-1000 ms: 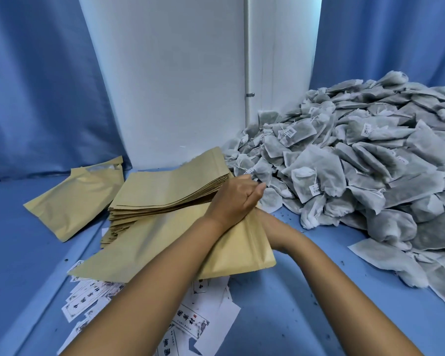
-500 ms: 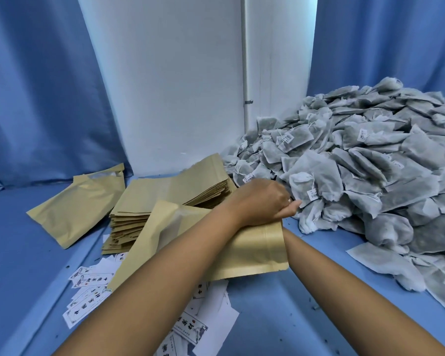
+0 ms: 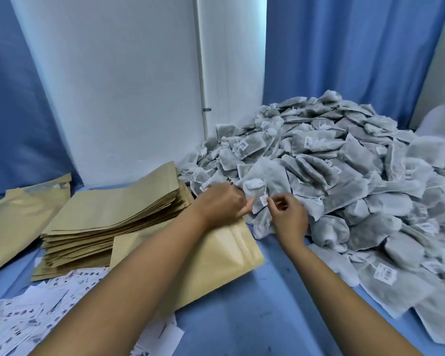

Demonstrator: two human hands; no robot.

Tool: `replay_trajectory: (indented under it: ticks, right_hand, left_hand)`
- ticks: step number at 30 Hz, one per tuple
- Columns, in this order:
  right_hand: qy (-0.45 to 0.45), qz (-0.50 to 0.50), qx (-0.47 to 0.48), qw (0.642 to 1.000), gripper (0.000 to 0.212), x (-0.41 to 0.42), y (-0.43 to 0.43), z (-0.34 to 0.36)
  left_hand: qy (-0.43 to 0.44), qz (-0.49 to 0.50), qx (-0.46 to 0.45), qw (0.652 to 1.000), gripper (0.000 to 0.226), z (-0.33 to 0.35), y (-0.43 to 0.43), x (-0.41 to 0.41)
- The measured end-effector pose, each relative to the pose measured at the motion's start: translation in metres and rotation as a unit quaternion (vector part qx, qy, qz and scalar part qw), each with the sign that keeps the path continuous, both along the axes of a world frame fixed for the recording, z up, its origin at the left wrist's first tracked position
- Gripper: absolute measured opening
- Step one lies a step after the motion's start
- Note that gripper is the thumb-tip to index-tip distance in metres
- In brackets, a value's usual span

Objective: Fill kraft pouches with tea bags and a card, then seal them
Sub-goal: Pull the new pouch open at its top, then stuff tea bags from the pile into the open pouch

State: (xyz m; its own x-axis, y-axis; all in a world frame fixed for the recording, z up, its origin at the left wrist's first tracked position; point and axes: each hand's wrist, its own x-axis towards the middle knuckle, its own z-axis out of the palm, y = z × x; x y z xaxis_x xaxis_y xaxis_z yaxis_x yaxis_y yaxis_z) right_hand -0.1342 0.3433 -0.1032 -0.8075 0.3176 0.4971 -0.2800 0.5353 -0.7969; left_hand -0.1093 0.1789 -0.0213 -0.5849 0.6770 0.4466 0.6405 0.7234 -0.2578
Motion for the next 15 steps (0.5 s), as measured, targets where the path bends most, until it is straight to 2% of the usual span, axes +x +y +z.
replay_trajectory:
  ticks: [1, 2, 3, 4, 6, 8, 10, 12, 14, 15]
  right_hand:
    - [-0.011, -0.087, 0.095, 0.992, 0.029, -0.006, 0.019, -0.006]
    - [-0.065, -0.134, 0.178, 0.973, 0.050, -0.011, 0.039, -0.014]
    - [-0.111, -0.148, 0.212, 0.960, 0.063, -0.014, 0.056, -0.019]
    - [-0.149, -0.150, 0.244, 0.946, 0.065, -0.016, 0.068, -0.026]
    - [-0.147, -0.152, 0.278, 0.937, 0.045, -0.016, 0.077, -0.033]
    - [-0.074, -0.181, 0.204, 0.959, 0.038, -0.013, 0.076, -0.033]
    - [0.031, -0.185, 0.133, 0.973, 0.044, -0.010, 0.067, -0.028]
    - [0.072, -0.136, 0.153, 0.976, 0.052, -0.010, 0.049, -0.026]
    - [0.015, -0.034, 0.220, 0.975, 0.050, -0.017, 0.030, -0.031]
    - [-0.048, 0.022, 0.251, 0.967, 0.051, -0.021, 0.021, -0.037]
  left_hand:
    - [-0.002, 0.004, 0.006, 1.000, 0.051, -0.002, 0.002, -0.002]
    - [-0.003, 0.004, 0.014, 1.000, 0.051, -0.004, 0.003, -0.004]
    - [-0.001, 0.000, 0.025, 1.000, 0.051, -0.007, 0.005, -0.005]
    - [0.004, -0.005, 0.036, 0.999, 0.051, -0.009, 0.007, -0.005]
    - [0.011, -0.007, 0.039, 0.999, 0.050, -0.012, 0.009, -0.006]
    - [0.007, 0.004, 0.030, 1.000, 0.049, -0.016, 0.012, -0.007]
    - [0.005, 0.003, 0.033, 0.999, 0.047, -0.018, 0.014, -0.009]
    - [0.002, -0.007, 0.031, 0.999, 0.048, -0.019, 0.015, -0.010]
    - [0.001, -0.008, 0.034, 0.999, 0.048, -0.019, 0.017, -0.008]
    - [0.013, -0.014, 0.040, 0.999, 0.048, -0.019, 0.017, -0.007]
